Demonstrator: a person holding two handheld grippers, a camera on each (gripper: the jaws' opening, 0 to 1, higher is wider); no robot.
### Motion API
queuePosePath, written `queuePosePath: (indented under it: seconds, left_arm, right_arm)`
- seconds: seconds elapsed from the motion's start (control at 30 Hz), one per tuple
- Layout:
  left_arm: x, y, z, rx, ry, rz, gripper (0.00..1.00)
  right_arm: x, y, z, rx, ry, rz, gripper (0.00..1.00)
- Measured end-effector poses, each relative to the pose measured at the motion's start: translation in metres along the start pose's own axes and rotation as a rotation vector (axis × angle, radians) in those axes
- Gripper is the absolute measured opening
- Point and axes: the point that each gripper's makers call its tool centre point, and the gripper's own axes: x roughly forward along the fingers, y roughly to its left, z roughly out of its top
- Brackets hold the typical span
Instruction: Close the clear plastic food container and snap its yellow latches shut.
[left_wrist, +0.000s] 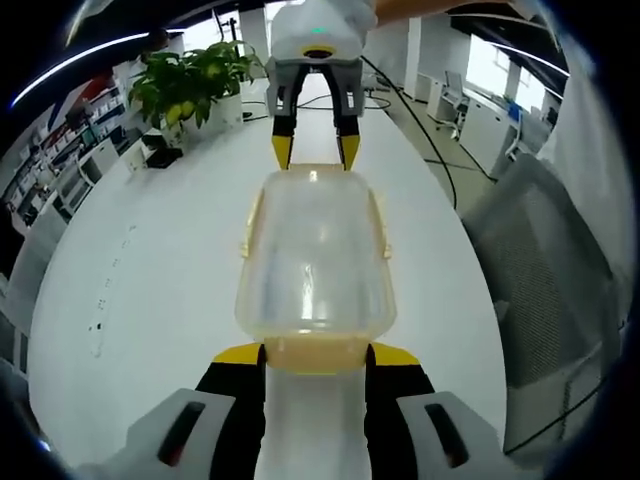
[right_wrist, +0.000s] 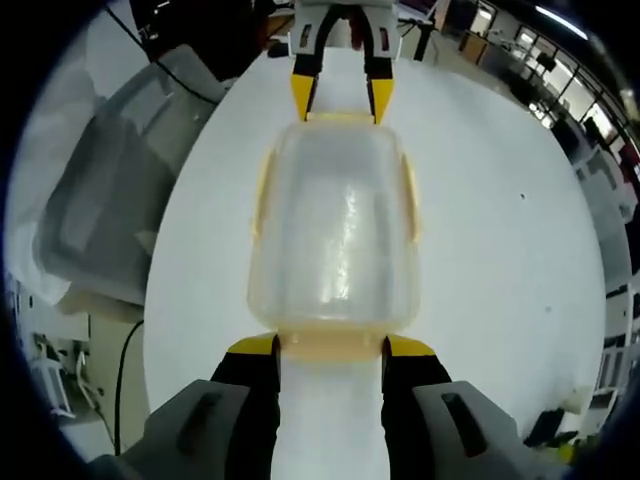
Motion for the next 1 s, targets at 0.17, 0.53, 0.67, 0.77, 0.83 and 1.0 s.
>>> queuePosePath:
  seconds: [0.17, 0.53, 0.67, 0.77, 0.83, 1.0]
  left_arm:
    - [0.002, 0.001, 0.000, 0.006, -0.003, 0.004, 0.32]
    - [0.003, -0.001, 0.000, 0.005, -0.008, 0.002, 0.32]
    - [0.002, -0.001, -0.002, 0.001, -0.012, 0.006, 0.32]
    - [0.002, -0.001, -0.002, 0.001, -0.014, 0.009, 0.32]
    - [0.001, -0.001, -0.002, -0.001, -0.016, 0.009, 0.32]
    - [0.002, 0.000, -0.006, 0.002, -0.011, 0.012, 0.32]
  right_arm:
    - [0.001, -0.001, -0.001, 0.006, -0.004, -0.007, 0.36]
    - [0.007, -0.001, -0.003, -0.003, 0.007, -0.004, 0.36]
    - [0.010, -0.001, -0.002, -0.006, 0.008, -0.006, 0.36]
    - [0.011, -0.001, -0.002, -0.007, 0.010, -0.007, 0.36]
    - [0.012, -0.001, -0.002, -0.008, 0.012, -0.007, 0.36]
    - [0.013, -0.001, -0.001, 0.002, 0.009, -0.003, 0.36]
